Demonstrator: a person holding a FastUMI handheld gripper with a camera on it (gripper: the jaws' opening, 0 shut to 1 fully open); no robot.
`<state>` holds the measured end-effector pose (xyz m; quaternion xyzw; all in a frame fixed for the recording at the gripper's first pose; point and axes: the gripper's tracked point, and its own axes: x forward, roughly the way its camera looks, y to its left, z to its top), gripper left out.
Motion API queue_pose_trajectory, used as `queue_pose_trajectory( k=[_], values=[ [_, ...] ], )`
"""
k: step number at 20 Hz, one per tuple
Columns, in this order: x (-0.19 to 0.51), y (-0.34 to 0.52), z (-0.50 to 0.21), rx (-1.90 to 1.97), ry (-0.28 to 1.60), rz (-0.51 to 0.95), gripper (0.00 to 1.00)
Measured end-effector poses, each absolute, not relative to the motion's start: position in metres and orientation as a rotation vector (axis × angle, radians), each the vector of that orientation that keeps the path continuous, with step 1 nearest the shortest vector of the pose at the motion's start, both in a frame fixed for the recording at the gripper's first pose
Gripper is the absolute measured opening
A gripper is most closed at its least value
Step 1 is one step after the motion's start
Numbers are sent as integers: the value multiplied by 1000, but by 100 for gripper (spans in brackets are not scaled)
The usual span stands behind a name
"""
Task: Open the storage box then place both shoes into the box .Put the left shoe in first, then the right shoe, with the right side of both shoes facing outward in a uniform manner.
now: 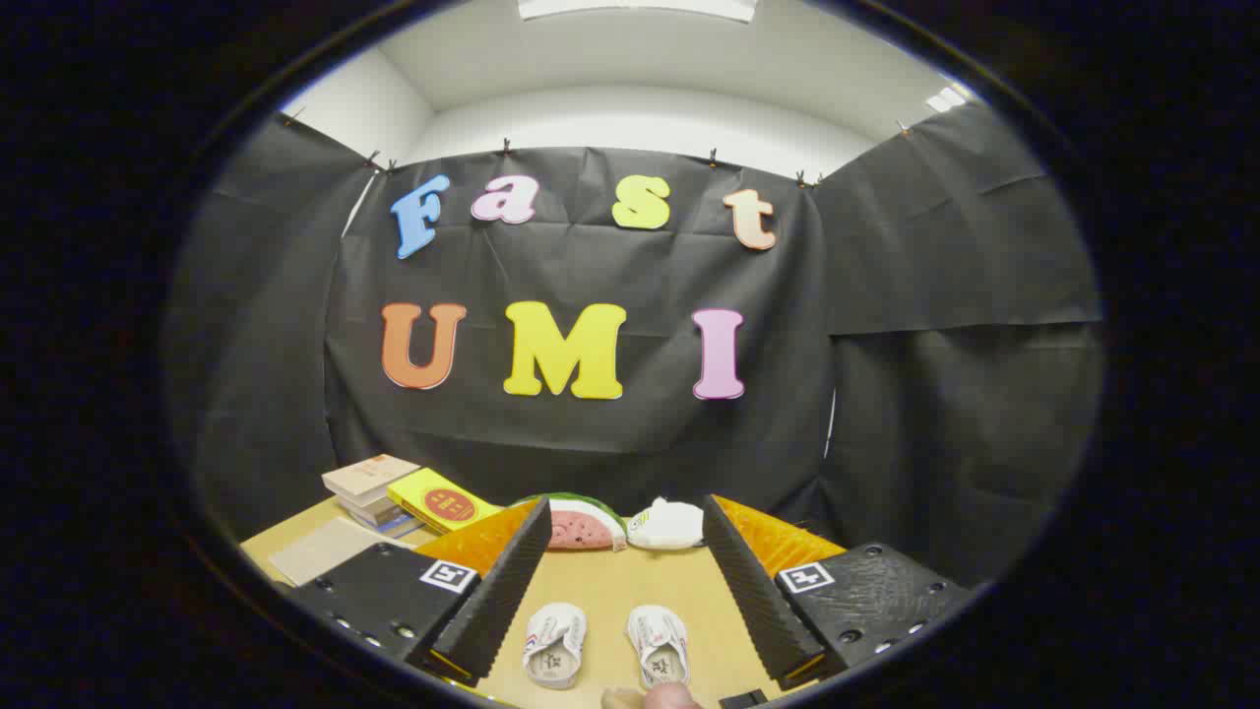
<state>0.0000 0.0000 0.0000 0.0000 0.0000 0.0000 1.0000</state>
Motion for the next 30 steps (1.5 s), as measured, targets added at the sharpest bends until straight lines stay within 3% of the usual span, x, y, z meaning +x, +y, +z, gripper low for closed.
queue_pose_trajectory(
  k=[21,30],
  values=[
    [21,-1,-7,18,42,61,95],
    [25,40,-20,66,71,157,95]
  ],
)
